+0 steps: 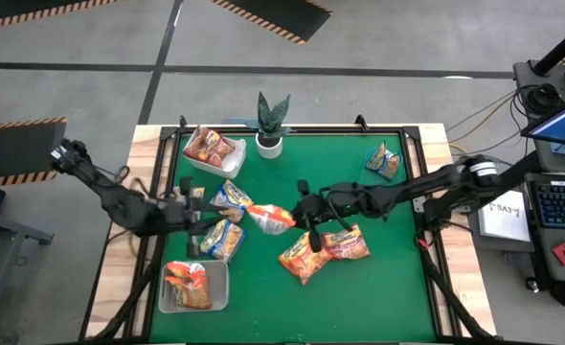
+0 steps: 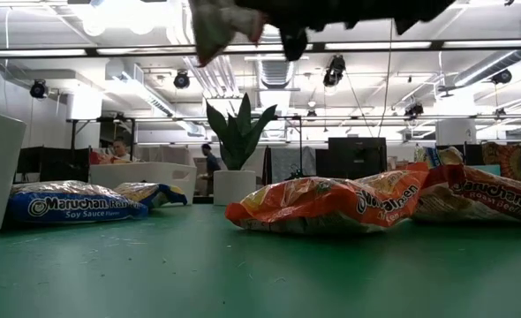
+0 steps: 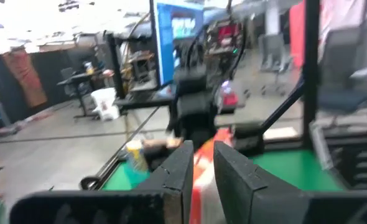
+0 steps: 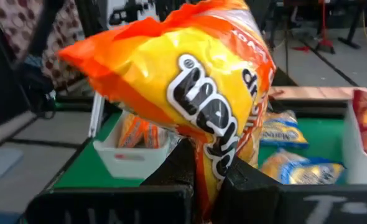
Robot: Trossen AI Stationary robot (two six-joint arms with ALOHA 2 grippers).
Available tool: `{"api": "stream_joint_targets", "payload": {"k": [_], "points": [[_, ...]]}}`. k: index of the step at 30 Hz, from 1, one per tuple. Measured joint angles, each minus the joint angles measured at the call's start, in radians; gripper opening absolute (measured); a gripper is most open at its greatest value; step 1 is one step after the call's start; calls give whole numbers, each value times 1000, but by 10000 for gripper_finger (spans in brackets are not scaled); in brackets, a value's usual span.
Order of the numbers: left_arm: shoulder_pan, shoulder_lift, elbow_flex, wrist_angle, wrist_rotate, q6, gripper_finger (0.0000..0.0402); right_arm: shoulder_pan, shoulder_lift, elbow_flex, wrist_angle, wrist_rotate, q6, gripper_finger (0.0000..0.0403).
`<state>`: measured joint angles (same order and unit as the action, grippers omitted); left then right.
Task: Sort Maruchan noodles
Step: Put the orange noodle pack into the gray bin
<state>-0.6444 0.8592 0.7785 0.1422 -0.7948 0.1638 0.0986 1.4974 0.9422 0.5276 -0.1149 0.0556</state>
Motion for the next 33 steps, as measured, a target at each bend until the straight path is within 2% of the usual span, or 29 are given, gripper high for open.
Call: {"api": "stream_joint_targets", "payload": {"k": [3, 7, 11, 16, 19, 26, 29, 33], "points": [[-36, -25, 7, -4, 0, -10, 39, 2, 70, 0, 100, -6, 3, 9], [-62, -37, 7, -9, 0, -38, 39, 2, 147, 0, 221, -69, -1, 9], [-64, -6, 7, -10, 9, -75, 47, 2, 193, 0, 266, -126, 1, 9], [-53, 51, 7, -10, 20, -143, 93, 1, 212, 0, 263, -157, 3, 9], [-47, 87, 7, -10, 53, -183, 135, -1, 212, 0, 263, -181, 4, 9], [-2, 214, 6, -16, 53, -184, 232, -1, 211, 0, 255, -182, 4, 9], [36, 272, 5, -22, 54, -175, 247, -1, 211, 0, 241, -182, 4, 9], [85, 319, 5, -23, 56, -174, 242, -1, 210, 0, 226, -190, 4, 9]]}}
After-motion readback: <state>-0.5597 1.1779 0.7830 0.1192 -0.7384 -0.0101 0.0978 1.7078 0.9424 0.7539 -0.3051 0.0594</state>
